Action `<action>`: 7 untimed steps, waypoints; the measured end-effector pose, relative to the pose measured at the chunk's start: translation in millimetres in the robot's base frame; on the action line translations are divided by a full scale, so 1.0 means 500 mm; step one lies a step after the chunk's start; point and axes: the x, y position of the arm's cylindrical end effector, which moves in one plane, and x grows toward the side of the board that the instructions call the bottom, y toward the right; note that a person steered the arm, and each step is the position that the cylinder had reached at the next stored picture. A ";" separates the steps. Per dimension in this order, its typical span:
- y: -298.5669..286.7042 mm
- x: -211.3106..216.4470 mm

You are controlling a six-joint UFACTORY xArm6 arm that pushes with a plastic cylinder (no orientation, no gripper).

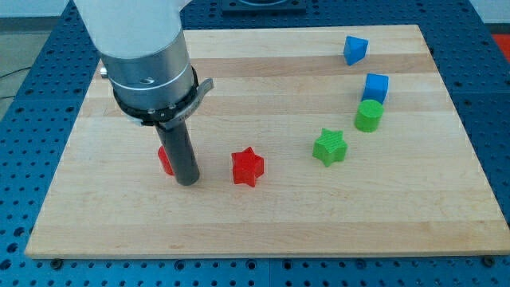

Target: Point the arm at the right side of the blue cube

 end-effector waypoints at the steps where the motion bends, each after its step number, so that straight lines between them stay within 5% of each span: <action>1: -0.078 -0.031; 3: -0.041 0.163; 4: -0.041 0.164; 5: -0.028 0.149; 7: -0.036 -0.026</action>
